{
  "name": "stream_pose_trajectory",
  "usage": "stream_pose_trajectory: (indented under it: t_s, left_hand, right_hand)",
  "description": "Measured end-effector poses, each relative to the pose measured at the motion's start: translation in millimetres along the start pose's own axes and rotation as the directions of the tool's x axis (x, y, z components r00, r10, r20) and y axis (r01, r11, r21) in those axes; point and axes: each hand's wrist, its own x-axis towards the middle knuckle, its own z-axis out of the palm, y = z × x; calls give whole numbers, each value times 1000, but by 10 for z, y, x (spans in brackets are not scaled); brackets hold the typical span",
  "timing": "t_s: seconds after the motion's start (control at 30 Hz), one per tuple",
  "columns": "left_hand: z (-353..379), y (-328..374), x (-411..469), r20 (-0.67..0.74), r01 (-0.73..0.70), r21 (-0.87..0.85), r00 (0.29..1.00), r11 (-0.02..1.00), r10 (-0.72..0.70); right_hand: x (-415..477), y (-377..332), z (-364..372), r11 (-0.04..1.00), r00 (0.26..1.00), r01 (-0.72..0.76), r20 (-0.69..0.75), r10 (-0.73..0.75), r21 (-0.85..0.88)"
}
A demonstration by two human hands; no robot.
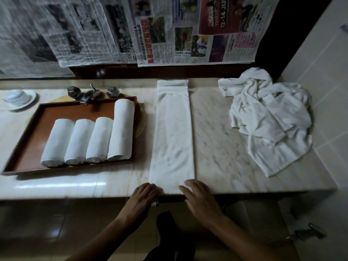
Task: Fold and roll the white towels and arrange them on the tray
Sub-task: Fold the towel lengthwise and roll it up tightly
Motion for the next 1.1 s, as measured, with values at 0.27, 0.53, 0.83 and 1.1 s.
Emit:
stream_pose_trajectory:
  t_s: [0.27, 0.53, 0.83, 1.1]
  left_hand:
    - [-125, -78, 77, 49, -38, 19, 998, 999, 37]
    - [-182, 37, 77, -19, 167, -78, 986, 983, -169]
    - [-271, 121, 205, 31, 526, -441, 819, 728, -573]
    - [-306, 79, 405, 134, 615, -354, 779, 705, -612]
  right_hand:
    - [11, 54, -87, 998, 999, -16, -34, 17, 56]
    - [-14, 111, -112, 981, 993, -99, -53, 109, 170]
    - [68, 199, -288, 900, 947, -320, 69, 314, 295]
    - [144, 172, -299, 845, 878, -479, 141, 458, 238]
